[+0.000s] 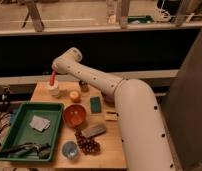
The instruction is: Place pepper in paper cup
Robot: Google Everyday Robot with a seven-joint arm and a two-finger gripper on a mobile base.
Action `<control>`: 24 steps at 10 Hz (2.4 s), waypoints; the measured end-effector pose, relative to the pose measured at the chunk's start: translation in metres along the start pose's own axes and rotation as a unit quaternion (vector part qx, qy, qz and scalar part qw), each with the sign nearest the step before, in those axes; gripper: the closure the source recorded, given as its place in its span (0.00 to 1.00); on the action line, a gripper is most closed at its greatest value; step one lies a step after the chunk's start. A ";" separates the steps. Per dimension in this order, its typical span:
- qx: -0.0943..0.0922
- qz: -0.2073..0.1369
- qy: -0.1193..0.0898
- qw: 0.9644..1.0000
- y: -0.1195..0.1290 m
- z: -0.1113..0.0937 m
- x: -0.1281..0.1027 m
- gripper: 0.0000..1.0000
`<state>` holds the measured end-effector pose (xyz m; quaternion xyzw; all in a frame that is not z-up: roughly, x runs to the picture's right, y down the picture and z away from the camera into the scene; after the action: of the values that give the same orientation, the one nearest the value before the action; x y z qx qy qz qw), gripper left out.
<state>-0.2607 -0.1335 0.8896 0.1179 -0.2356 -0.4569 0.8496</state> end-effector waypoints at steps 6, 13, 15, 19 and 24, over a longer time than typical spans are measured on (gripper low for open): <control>0.023 -0.021 -0.011 0.999 -0.001 0.020 0.002 0.98; 0.022 -0.028 -0.022 0.999 0.007 0.033 0.003 0.98; 0.028 -0.035 -0.024 0.999 0.006 0.035 0.002 0.98; 0.051 -0.059 -0.039 0.996 0.003 0.041 0.000 0.98; 0.096 -0.118 -0.045 0.987 -0.001 0.042 -0.005 0.98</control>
<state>-0.2858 -0.1292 0.9239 0.2050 -0.3010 -0.5345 0.7627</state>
